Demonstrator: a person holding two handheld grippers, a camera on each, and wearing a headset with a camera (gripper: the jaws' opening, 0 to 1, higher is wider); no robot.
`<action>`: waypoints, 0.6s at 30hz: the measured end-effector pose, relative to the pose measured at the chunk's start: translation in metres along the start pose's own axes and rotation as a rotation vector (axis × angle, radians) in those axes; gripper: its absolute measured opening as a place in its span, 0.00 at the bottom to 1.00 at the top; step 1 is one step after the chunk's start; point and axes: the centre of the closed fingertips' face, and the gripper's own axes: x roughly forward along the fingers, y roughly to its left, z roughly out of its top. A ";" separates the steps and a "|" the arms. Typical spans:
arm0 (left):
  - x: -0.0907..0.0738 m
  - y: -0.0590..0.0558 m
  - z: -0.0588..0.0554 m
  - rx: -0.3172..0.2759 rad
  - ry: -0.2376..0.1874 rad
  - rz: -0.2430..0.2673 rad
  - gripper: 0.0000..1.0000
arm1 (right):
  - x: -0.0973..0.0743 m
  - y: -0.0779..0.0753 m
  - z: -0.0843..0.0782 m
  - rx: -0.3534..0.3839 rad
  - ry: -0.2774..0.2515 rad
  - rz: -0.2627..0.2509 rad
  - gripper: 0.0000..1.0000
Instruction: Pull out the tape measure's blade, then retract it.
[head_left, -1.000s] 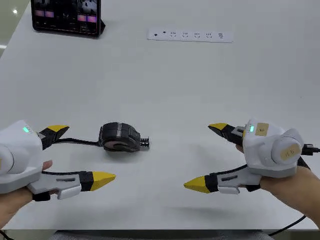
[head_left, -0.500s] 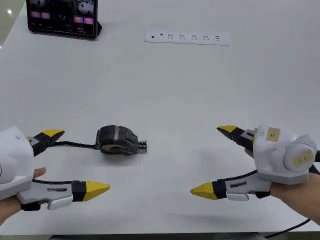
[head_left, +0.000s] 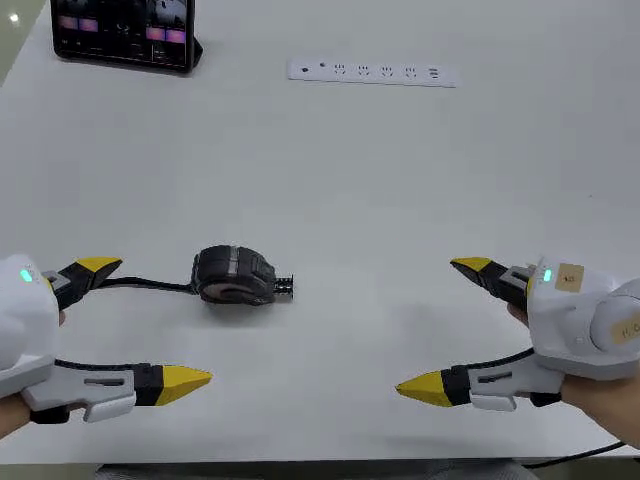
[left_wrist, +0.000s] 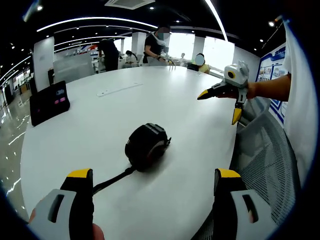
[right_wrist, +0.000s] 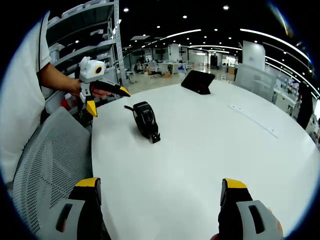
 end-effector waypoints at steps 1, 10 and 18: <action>0.000 0.001 0.000 0.004 0.000 0.005 0.99 | -0.001 0.000 0.000 0.000 0.001 0.000 0.99; -0.003 0.001 -0.003 0.005 0.006 -0.002 0.99 | -0.004 0.003 -0.003 0.002 0.007 -0.002 0.99; -0.005 0.001 -0.003 0.010 0.007 -0.002 0.99 | -0.006 0.002 -0.004 0.005 0.006 -0.004 0.99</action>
